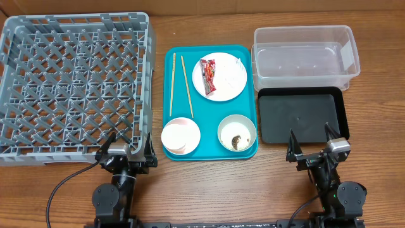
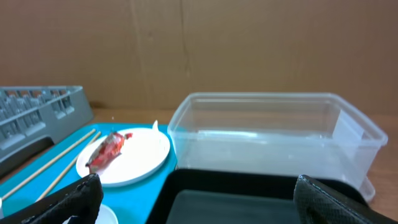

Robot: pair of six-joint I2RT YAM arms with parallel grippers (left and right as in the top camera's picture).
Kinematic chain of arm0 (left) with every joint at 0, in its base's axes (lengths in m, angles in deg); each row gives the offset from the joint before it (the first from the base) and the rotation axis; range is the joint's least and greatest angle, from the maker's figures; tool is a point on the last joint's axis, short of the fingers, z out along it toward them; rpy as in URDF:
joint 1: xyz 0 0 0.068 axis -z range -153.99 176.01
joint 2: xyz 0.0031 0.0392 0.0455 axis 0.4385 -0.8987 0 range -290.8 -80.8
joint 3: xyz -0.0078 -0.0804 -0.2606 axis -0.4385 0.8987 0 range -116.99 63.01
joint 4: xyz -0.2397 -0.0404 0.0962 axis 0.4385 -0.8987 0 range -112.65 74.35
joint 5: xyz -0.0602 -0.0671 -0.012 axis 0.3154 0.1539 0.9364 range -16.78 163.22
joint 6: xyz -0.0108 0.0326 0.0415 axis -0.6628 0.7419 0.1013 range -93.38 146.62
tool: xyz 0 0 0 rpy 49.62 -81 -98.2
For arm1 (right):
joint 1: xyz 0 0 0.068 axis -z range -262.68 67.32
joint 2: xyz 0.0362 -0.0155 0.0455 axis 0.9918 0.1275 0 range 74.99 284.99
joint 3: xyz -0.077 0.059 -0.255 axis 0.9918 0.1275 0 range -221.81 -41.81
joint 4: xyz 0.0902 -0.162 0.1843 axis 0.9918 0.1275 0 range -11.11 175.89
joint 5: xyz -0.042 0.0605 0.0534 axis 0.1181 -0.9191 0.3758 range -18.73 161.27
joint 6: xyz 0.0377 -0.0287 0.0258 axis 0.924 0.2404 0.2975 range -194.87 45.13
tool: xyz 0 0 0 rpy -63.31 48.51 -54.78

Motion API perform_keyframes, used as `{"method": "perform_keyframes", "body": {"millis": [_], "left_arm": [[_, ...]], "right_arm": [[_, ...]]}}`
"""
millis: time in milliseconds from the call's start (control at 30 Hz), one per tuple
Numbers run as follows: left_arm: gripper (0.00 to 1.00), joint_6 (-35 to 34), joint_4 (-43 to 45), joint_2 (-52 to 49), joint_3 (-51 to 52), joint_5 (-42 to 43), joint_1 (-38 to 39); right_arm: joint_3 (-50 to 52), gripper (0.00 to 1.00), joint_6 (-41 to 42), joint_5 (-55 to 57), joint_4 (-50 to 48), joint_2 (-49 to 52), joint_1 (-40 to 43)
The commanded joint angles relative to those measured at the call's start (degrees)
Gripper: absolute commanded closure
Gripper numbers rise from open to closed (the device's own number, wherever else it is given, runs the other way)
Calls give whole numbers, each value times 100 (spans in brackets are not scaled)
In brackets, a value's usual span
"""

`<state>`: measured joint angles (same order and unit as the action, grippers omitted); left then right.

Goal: Sort waste into correct bins and load items into the dishwasher

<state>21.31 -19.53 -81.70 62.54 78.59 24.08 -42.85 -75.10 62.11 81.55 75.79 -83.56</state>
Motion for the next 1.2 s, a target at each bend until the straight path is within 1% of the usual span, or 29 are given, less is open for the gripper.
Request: {"method": "perform_keyframes", "body": {"millis": [0, 200, 333, 400, 500, 600, 733, 900, 933, 1033, 1100, 1167], "left_arm": [[0, 151, -17, 31, 17, 2, -28], [0, 149, 11, 31, 17, 24, -28], [0, 138, 313, 31, 17, 179, -28], [0, -52, 726, 31, 17, 181, -28], [0, -424, 1401, 31, -111, 240, -28], [0, -511, 1283, -24, -581, 275, -28], [0, -557, 343, -431, -1591, 435, -28], [0, -566, -1368, -1600, -3421, 544, -28], [0, -557, -1840, -2017, -3978, 636, -28], [0, -527, -2640, -2855, -4992, 817, -28], [0, -498, -3333, -3620, -5869, 1003, -28], [0, -498, -3960, -4245, -6601, 1141, -28]], "right_arm": [[57, 0, 44, -321, -20, -35, -11], [55, 0, 79, -1069, -120, -35, -11], [-55, 0, 1086, -1196, -476, -35, -11], [-234, 0, 1276, -1200, -472, -31, -11], [-678, 0, 1270, -1196, -420, 92, -11], [-1351, 0, 1272, -1196, -122, 527, -11], [-2472, 0, 1268, -1198, 555, 1652, -11], [-4103, 0, 1248, -1515, 1429, 3447, -11], [-4627, 0, 1241, -1593, 1803, 3960, -11], [-5617, 0, 1176, -1598, 2688, 4881, -11], [-6437, 0, 975, -1600, 3488, 5622, -11], [-7075, 0, 798, -1598, 4122, 6157, -11]]}}
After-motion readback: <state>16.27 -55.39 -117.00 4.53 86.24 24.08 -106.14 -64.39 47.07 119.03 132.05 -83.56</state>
